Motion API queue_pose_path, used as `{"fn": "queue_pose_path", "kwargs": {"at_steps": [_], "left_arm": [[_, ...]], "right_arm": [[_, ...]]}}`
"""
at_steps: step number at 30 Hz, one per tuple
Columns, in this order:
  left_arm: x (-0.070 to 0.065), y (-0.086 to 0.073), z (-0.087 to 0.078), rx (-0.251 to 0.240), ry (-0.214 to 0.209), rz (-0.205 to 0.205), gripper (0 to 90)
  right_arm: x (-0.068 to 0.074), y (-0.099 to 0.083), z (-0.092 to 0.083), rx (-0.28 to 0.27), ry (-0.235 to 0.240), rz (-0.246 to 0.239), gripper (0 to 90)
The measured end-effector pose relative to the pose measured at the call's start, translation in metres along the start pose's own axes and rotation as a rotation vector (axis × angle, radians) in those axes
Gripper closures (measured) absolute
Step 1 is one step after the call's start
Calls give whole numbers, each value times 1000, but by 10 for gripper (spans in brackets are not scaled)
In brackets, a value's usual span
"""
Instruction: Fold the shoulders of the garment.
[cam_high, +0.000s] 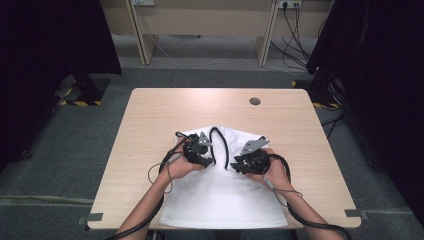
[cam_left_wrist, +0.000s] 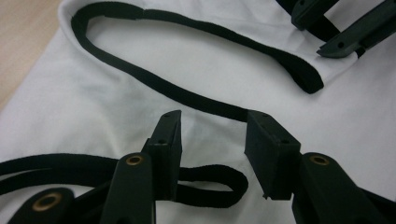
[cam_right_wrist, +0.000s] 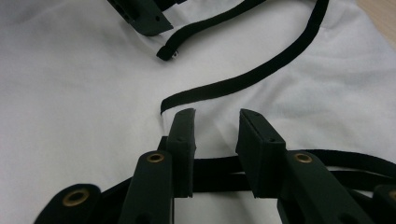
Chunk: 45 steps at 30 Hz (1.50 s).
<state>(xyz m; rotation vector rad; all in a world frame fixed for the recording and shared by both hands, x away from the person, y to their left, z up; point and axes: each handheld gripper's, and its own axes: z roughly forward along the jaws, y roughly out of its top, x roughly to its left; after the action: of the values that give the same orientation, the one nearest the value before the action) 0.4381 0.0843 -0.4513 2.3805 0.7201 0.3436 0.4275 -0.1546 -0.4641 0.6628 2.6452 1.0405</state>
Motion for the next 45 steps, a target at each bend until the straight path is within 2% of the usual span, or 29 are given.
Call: {"fn": "queue_pose_path", "kwargs": {"at_steps": [4, 11, 15, 17, 20, 26, 28, 32, 34, 37, 40, 43, 45], "left_arm": [[0, -6, 1, 12, -4, -9, 559], [-5, -10, -10, 0, -5, 41, 547], [-7, -10, -10, 26, -23, 73, 541], [-8, -10, -8, 32, -21, 72, 550], [-7, -10, -3, 56, 7, 82, 623], [-11, -5, -2, 61, 61, 79, 804], [-13, -4, -4, 70, 79, 97, 847], [-18, -2, -11, 64, 113, 110, 872], [-18, -2, -16, 52, 117, 110, 873], [-20, -3, -23, 48, 98, 121, 873], [-22, -7, -25, 52, 52, 127, 867], [-24, -11, -19, 60, 17, 115, 833], [-23, -14, -14, 63, -25, 93, 782]], "right_arm": [[0, -2, 2, -1, -4, 6, 657], [0, -4, 2, -4, -4, 10, 652], [0, -4, 2, -3, -5, 12, 642], [0, -4, 2, -3, -3, 14, 639], [-1, -4, 2, -3, -2, 20, 639], [-1, -4, 3, -4, -2, 24, 637], [-1, -4, 3, -5, -3, 26, 635], [-1, -4, 4, -11, -4, 30, 630], [-1, -5, 4, -12, -3, 33, 629], [-2, -5, 3, -10, -1, 34, 624], [-2, -5, 4, -11, -1, 34, 623], [-2, -5, 4, -12, 1, 37, 621], [-3, -5, 4, -12, 1, 38, 619]]}}
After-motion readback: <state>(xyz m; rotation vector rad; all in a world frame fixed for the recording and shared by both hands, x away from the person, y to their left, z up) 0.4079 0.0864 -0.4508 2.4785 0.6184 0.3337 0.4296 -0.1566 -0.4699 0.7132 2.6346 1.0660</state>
